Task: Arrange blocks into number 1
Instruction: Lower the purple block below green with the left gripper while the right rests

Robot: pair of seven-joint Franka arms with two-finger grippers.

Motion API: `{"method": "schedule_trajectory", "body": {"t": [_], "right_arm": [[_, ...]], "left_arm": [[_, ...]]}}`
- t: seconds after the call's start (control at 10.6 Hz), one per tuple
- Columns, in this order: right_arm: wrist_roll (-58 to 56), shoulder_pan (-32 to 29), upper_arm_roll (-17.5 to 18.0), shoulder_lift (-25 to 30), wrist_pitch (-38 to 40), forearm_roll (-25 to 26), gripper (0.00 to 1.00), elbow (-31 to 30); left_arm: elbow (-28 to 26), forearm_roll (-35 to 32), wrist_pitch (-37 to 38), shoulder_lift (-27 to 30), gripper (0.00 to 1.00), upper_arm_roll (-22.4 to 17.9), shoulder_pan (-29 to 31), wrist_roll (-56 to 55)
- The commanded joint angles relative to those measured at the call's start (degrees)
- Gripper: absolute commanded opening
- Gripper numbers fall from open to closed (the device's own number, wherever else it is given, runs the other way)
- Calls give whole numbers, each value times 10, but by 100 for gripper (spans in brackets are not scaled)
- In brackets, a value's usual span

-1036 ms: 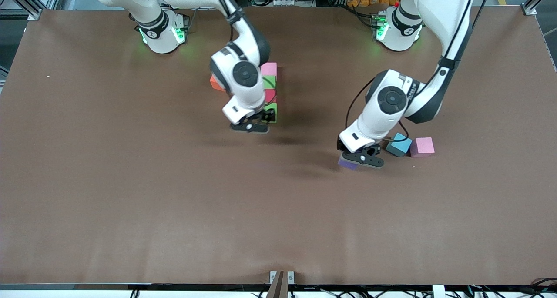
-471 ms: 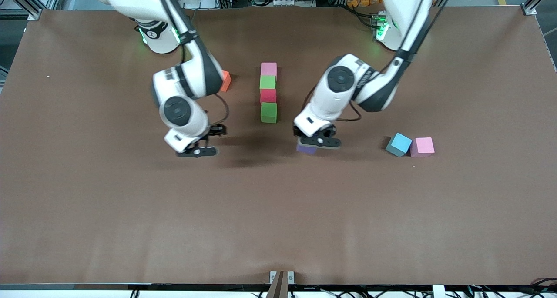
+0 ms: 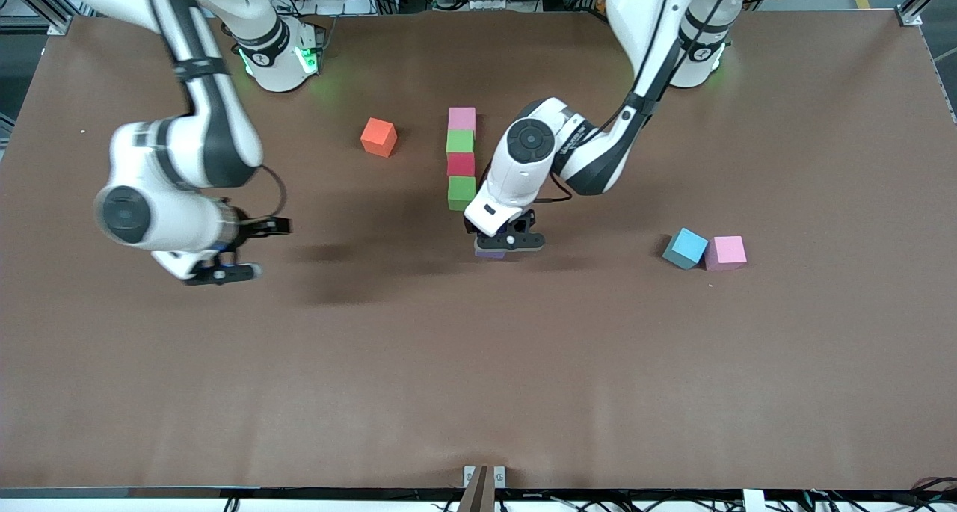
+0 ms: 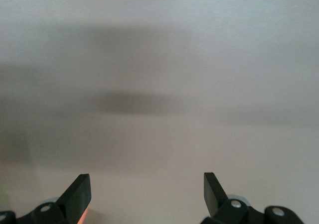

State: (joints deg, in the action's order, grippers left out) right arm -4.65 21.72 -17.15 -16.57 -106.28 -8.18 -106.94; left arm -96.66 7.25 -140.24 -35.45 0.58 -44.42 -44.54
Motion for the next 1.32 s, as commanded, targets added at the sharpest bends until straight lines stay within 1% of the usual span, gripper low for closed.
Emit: {"method": "schedule_trajectory", "body": {"t": [0.0, 0.09, 0.28, 0.47, 0.56, 0.66, 0.75, 0.94, 1.13, 1.22], "right_arm": [[-81, -60, 2, 15, -2, 10, 100, -18], [-90, -64, 1, 28, -27, 11, 100, -40], [-90, -66, 1, 73, -109, 49, 100, -121], [-91, -77, 1, 121, -134, 82, 100, -172], [-91, -84, 1, 157, -153, 112, 100, -200], [-103, -107, 2, 180, -154, 133, 100, -205], [-133, -124, 1, 192, -154, 135, 100, -202], [-133, -137, 2, 196, -135, 134, 100, -174], [-129, -133, 4, 194, -55, 127, 100, -96], [-126, -132, 4, 195, -33, 125, 100, -71]], "left_arm": [[41, 32, 15, -31, 0, -57, -63, -17], [41, 43, 16, -34, 0, -70, -79, -16], [54, 50, 52, -36, 0, -90, -104, -15], [59, 53, 62, -44, 0, -102, -121, -15], [59, 53, 63, -49, 0, -102, -128, -15], [59, 53, 63, -53, 0, -103, -133, -15], [59, 54, 63, -58, 0, -106, -140, -15], [61, 71, 63, -61, 0, -111, -146, -15], [72, 86, 64, -65, 0, -119, -153, -14], [72, 87, 64, -66, 0, -122, -153, -14]]}}
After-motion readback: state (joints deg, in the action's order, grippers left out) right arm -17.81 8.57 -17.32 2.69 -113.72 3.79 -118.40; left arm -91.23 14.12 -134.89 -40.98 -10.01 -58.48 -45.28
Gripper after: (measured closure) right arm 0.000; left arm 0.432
